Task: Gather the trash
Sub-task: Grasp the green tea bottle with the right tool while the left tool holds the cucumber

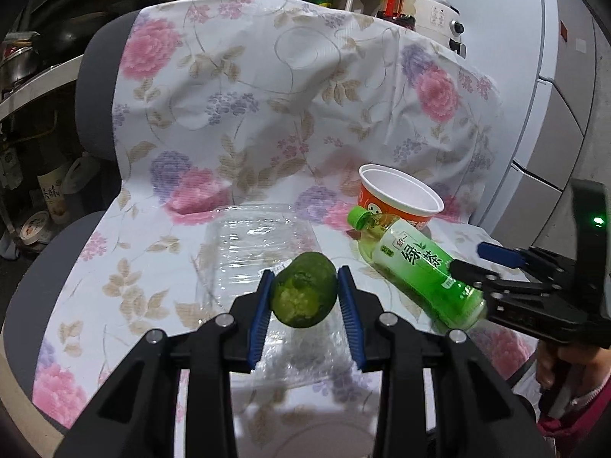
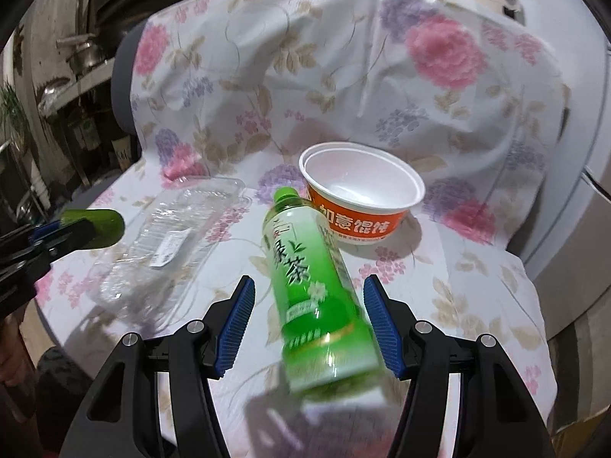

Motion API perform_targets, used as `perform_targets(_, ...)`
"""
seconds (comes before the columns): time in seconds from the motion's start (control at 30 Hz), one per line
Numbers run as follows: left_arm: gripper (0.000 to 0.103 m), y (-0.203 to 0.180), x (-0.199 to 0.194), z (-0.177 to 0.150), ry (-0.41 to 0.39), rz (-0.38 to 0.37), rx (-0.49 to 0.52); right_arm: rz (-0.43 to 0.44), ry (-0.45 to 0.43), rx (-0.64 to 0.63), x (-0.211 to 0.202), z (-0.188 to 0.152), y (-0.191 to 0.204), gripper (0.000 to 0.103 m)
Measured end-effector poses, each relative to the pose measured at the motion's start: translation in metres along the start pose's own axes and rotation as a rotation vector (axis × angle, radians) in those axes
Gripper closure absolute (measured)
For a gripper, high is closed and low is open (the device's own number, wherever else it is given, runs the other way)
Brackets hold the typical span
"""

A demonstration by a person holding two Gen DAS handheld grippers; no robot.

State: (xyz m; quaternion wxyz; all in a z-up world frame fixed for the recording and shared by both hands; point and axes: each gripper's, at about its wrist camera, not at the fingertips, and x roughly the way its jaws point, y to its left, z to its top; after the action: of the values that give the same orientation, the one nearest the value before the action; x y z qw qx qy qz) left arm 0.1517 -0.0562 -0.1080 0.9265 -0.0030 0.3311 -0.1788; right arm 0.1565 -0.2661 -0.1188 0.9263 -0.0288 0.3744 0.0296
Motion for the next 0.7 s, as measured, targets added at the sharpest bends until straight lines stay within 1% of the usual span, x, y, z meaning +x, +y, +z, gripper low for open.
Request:
perform_targets(0.2, 0.07, -0.001, 0.017, 0.004, 0.011, 0.003, 0.002, 0.045, 0.087, 0.008, 0.039, 0.005, -0.01, 0.043)
perform_targets(0.3, 0.07, 0.0, 0.024, 0.004, 0.023, 0.001, -0.002, 0.063, 0.115, 0.007, 0.051, 0.008, -0.012, 0.042)
perform_targets(0.43, 0.07, 0.0, 0.031, 0.003, 0.039, 0.001, -0.002, 0.102, 0.137, 0.026, 0.058, 0.015, -0.015, 0.041)
perform_targets(0.7, 0.07, -0.002, 0.031, 0.001, 0.048, 0.003, -0.004, 0.101, 0.19, -0.029, 0.068, 0.024, 0.001, 0.039)
